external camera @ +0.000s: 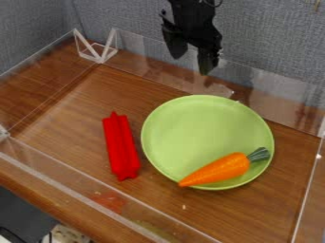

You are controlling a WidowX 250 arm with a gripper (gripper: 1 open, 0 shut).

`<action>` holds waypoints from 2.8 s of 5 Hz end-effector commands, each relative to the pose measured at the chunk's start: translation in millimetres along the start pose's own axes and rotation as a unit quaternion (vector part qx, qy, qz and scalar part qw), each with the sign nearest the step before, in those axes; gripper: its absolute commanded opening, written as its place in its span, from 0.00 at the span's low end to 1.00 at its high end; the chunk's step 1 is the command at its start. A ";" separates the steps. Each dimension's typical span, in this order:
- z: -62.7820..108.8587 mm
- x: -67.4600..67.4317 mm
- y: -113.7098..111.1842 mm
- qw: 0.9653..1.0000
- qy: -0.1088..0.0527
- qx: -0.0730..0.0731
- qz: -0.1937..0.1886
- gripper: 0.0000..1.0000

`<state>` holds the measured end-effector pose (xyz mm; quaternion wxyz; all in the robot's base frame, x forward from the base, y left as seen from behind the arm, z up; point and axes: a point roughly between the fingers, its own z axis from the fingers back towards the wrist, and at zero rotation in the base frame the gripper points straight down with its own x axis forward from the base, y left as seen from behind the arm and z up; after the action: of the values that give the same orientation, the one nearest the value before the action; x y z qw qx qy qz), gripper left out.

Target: Put the carrot on the right side

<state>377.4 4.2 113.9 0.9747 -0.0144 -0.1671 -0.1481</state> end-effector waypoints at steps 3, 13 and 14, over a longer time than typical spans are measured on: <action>-12.0 11.8 -6.8 1.000 -0.022 -0.009 0.006 1.00; 28.2 13.3 -72.2 0.997 -0.028 -0.034 -0.062 1.00; 17.2 14.7 -78.0 0.997 -0.032 -0.043 -0.058 1.00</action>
<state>361.7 -69.5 117.3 0.9635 -0.0529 -0.1683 -0.2014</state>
